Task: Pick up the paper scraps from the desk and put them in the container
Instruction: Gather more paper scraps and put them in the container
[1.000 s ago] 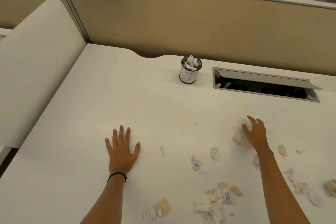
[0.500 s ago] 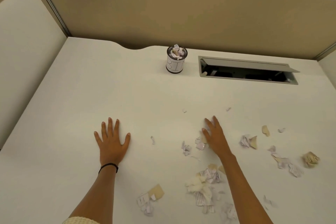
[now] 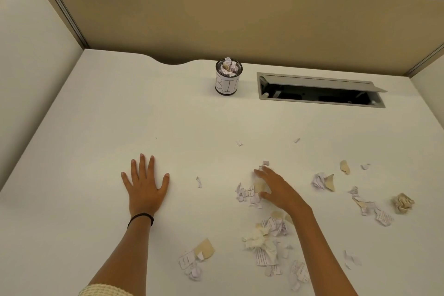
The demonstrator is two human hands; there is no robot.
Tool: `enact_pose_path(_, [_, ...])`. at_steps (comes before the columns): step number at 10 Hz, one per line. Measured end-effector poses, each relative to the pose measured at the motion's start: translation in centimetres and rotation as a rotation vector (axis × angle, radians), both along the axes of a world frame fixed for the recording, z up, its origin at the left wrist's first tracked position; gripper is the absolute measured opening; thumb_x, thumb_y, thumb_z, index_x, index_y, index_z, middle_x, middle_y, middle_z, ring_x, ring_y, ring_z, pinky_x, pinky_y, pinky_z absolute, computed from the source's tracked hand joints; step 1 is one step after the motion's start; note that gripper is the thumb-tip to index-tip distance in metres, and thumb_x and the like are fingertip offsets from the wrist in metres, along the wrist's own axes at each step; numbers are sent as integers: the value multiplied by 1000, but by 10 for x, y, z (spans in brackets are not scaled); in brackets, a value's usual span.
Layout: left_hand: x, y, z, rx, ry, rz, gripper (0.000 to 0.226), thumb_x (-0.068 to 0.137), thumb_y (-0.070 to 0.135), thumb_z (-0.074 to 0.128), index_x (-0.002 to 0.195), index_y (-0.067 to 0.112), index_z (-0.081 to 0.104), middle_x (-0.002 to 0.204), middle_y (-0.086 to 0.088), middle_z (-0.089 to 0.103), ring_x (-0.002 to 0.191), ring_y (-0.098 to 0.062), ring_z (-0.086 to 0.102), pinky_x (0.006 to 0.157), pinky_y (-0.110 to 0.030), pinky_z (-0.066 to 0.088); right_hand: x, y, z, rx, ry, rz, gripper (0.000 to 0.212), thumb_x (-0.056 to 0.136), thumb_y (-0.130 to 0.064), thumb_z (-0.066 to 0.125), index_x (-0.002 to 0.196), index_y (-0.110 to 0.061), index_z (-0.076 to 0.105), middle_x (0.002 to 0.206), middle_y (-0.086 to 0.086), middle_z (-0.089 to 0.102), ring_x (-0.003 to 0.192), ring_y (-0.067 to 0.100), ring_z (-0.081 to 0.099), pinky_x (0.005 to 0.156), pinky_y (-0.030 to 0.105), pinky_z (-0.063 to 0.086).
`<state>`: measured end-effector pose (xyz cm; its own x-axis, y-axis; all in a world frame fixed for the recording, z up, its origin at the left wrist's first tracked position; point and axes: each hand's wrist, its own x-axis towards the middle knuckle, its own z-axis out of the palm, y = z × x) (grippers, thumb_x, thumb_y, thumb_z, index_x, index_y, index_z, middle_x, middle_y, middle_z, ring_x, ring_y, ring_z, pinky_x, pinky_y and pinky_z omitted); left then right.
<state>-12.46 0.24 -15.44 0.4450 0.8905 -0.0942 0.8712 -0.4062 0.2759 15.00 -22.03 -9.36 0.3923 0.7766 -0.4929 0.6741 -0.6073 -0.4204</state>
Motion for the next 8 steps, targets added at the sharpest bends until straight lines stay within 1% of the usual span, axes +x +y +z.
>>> enact_pose_path(1, [1, 0, 1, 0, 8, 0, 81, 82, 63, 9, 150, 20, 17, 159, -5, 8, 146, -27, 2, 116, -54, -3, -14, -2, -7, 49, 14, -63, 56, 94, -9, 50, 144, -25, 31, 159, -2, 11, 145, 14, 19, 110, 25, 27])
enact_pose_path(2, [1, 0, 2, -1, 14, -1, 81, 82, 63, 9, 150, 19, 17, 159, -5, 9, 146, -27, 3, 116, -54, -2, -21, -1, -11, 124, 20, -118, 45, 98, -15, 39, 142, -19, 36, 155, -3, 23, 142, 12, 23, 111, 25, 22])
enact_pose_path(3, [1, 0, 3, 1, 1, -2, 81, 82, 63, 11, 149, 18, 20, 159, -6, 10, 146, -28, 5, 116, -54, -1, -32, 0, -17, 207, -118, -73, 42, 98, -20, 39, 139, -19, 41, 151, -3, 33, 139, 12, 29, 111, 27, 25])
enact_pose_path(4, [2, -2, 6, 0, 0, 1, 82, 81, 62, 11, 149, 18, 20, 159, -7, 11, 146, -28, 5, 116, -55, 0, -43, 1, -24, 261, -213, -61, 39, 95, -27, 43, 133, -23, 48, 143, -4, 44, 134, 15, 38, 107, 29, 31])
enact_pose_path(5, [2, -2, 8, -4, 12, 3, 83, 81, 63, 9, 149, 18, 19, 159, -6, 10, 146, -28, 5, 116, -55, 0, -50, 8, -29, 278, -208, -103, 36, 92, -33, 48, 127, -25, 53, 135, -4, 51, 127, 16, 47, 99, 25, 36])
enact_pose_path(6, [3, -2, 10, -11, 21, 6, 84, 80, 64, 6, 149, 18, 18, 159, -5, 9, 146, -27, 4, 117, -54, 0, -50, 17, -30, 280, -150, -103, 31, 95, -15, 47, 125, -14, 55, 132, -1, 51, 120, 12, 50, 88, 8, 33])
enact_pose_path(7, [3, -3, 12, -9, 7, 5, 91, 80, 71, -7, 149, 18, 18, 159, -6, 10, 146, -28, 6, 117, -54, 0, -42, 30, -29, 337, -172, -84, 20, 97, -15, 44, 104, -10, 63, 111, 0, 61, 96, -2, 53, 82, 14, 44])
enact_pose_path(8, [3, -3, 14, -13, 12, 6, 98, 76, 74, -17, 149, 19, 16, 159, -5, 9, 146, -27, 5, 117, -54, 1, -32, 43, -25, 412, -115, -172, 26, 99, -16, 40, 90, -6, 61, 92, -2, 61, 79, -13, 52, 74, 12, 42])
